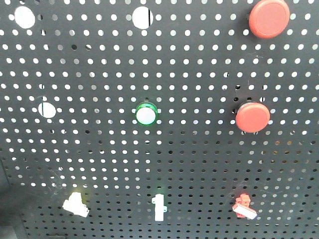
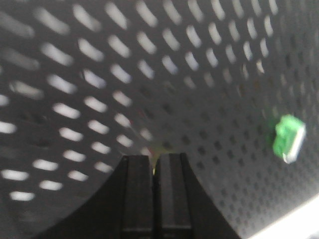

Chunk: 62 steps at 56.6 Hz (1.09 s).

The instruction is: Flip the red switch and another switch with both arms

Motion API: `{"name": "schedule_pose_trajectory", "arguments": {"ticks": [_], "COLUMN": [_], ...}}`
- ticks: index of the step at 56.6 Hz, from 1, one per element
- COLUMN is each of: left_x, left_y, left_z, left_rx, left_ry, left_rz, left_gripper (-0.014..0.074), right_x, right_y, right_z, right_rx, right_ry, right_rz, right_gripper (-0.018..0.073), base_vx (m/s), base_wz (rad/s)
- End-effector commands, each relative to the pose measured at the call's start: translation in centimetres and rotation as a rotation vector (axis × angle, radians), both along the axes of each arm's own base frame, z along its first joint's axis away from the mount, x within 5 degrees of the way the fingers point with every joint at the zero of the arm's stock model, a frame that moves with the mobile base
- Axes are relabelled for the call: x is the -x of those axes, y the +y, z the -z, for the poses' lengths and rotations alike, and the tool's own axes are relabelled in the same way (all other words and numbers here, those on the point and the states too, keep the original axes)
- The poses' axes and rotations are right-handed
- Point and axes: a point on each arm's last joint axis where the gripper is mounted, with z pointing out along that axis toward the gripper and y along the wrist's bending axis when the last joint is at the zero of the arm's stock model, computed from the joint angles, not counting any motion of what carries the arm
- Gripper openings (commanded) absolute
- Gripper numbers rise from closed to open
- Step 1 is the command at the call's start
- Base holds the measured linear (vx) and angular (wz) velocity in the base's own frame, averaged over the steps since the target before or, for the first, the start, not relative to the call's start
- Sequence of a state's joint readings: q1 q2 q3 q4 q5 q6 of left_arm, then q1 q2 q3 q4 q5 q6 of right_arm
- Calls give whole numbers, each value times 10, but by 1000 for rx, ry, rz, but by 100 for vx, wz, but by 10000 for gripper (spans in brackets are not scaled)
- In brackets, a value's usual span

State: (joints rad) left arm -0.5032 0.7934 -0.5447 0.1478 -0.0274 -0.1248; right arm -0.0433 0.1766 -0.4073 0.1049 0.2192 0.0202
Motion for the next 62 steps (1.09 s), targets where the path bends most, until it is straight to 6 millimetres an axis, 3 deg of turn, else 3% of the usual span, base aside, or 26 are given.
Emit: {"name": "schedule_pose_trajectory", "arguments": {"ticks": [1, 25, 38, 51, 62], "left_x": [-5, -27, -36, -30, -15], "left_y": [-6, -19, -23, -19, -11], "left_z": [-19, 2, 25, 38, 39], "left_rx": [67, 30, -38, -71, 6], "left_ry": [-113, -21, 134, 194, 176], "left_rz": [27, 27, 8, 0, -10], "left_gripper": [3, 3, 3, 3, 3], "right_x": [1, 1, 0, 0, 0], "right_y": [-1, -1, -1, -1, -1], "right_z": [-17, -16, -16, -16, -16], "right_rx": [13, 13, 17, 17, -11], "right_ry": [-92, -83, -80, -78, -80], "right_rz": [13, 12, 13, 12, 6], "right_gripper": [-6, -6, -6, -6, -6], "base_vx": [0, 0, 0, 0, 0], "base_wz": [0, 0, 0, 1, 0]}}
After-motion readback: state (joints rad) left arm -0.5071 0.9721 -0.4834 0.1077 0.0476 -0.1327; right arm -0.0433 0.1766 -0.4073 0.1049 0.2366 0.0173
